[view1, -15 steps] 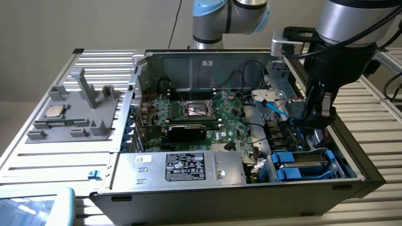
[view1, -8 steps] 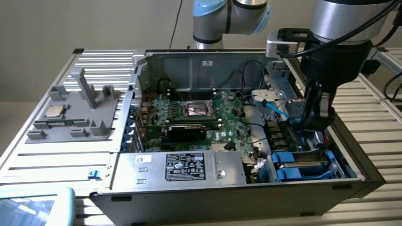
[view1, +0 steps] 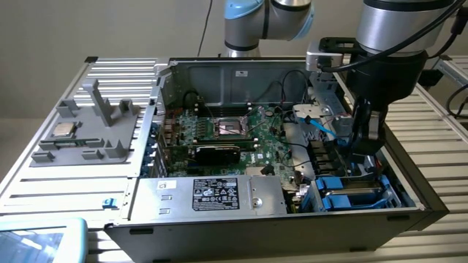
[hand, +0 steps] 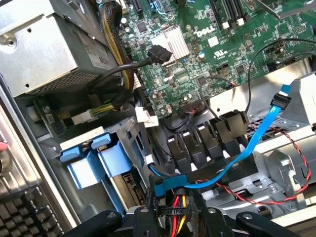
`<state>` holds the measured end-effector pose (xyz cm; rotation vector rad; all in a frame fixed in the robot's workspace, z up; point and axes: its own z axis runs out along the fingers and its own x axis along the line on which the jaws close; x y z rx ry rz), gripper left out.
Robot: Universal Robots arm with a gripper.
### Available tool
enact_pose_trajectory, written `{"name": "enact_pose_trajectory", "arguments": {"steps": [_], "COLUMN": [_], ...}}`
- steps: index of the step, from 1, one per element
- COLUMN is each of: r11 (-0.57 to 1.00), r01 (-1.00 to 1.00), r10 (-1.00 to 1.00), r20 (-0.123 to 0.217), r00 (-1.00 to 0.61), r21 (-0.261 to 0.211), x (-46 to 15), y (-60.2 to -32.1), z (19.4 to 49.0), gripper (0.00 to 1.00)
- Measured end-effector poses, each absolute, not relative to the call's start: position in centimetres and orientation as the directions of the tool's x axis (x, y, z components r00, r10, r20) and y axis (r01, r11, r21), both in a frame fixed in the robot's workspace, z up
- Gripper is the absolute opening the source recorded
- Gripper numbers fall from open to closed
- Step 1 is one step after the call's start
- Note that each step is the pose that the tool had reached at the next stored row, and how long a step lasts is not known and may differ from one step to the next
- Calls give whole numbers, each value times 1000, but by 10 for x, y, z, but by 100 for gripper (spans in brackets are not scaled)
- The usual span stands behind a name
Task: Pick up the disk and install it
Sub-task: 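Insert the first disk wire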
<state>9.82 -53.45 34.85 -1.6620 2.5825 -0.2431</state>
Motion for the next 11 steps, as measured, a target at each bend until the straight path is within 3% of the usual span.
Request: {"name": "enact_pose_trajectory", "arguments": {"steps": [11], "r11": [423], "r01": [-890], "r10": [-899], "r20": [44], "r00": [-435], "r21": [-170], "x": [98], "y": [-536], "z": [345], "gripper": [35]}}
